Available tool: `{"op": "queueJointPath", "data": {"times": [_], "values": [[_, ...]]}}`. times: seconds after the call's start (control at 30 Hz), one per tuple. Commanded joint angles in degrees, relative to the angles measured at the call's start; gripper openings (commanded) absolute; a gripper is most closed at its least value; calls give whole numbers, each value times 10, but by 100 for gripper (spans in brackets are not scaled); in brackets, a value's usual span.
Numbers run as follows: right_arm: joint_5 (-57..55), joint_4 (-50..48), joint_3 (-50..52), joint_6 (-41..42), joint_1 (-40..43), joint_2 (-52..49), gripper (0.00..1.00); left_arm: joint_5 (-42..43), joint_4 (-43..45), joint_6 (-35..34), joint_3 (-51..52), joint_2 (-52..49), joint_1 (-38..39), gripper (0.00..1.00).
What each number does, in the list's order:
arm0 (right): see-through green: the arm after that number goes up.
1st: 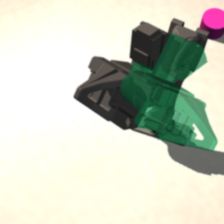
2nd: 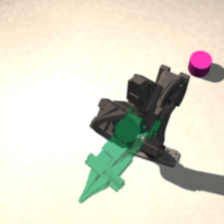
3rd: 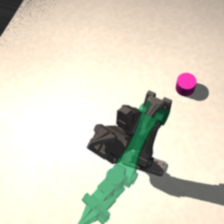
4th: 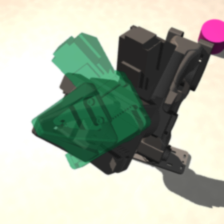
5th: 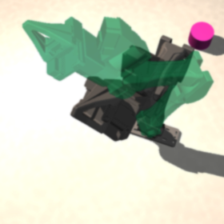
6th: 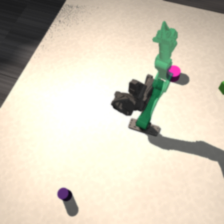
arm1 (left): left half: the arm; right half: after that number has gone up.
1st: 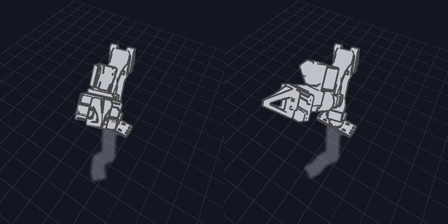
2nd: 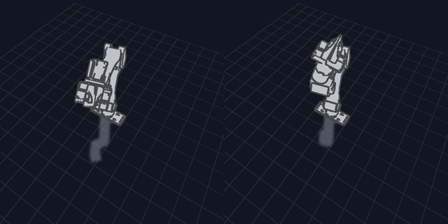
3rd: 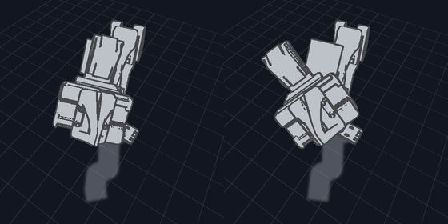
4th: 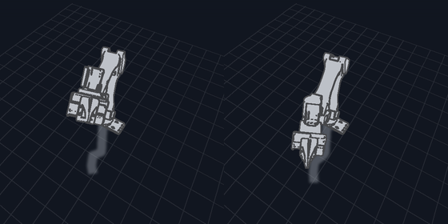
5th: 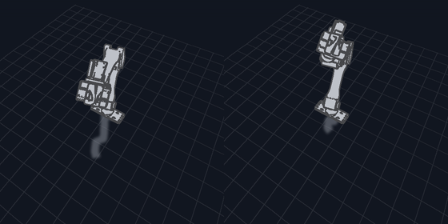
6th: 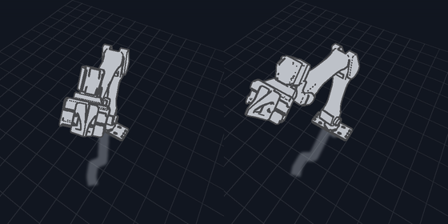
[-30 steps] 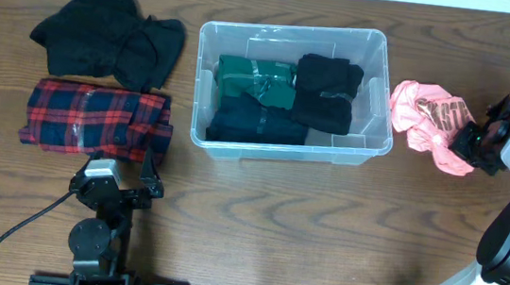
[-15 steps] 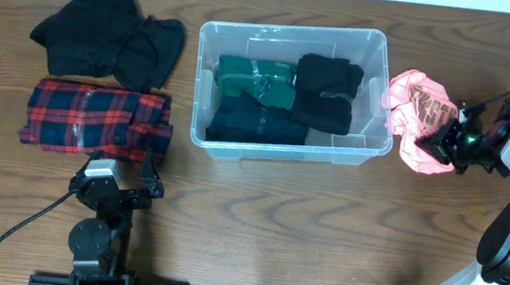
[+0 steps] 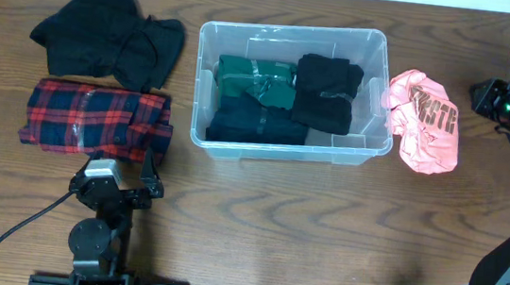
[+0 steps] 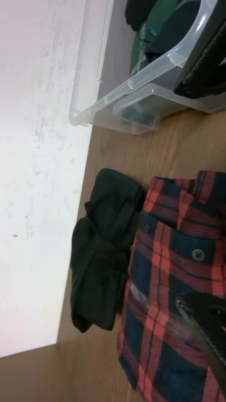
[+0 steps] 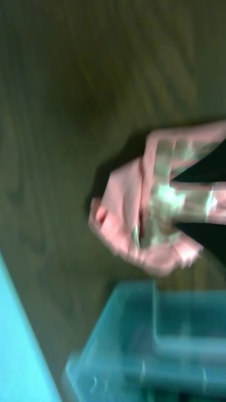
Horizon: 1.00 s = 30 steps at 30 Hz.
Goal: Pack container
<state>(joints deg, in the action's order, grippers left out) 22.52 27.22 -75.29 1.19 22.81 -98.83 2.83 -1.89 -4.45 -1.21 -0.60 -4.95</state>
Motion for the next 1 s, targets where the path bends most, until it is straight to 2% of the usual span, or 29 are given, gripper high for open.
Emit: {"op": "queueJointPath", "data": {"times": [0.0,0.13,0.5,0.6,0.7,0.97], "values": [[-71,2,3,-73,5,-16,54,-5,-20,3,10,3,-3,98],[-72,2,10,-108,9,-28,99,-5,-20,3,10,3,-3,98],[-65,1,12,-163,23,-109,99,-5,-20,3,10,3,-3,98],[-31,7,12,-167,24,-132,99,-5,-20,3,10,3,-3,98],[31,20,12,-209,24,-149,99,-5,-20,3,10,3,-3,98],[34,49,13,-227,24,-170,88,-5,-20,3,10,3,-3,98]]}}
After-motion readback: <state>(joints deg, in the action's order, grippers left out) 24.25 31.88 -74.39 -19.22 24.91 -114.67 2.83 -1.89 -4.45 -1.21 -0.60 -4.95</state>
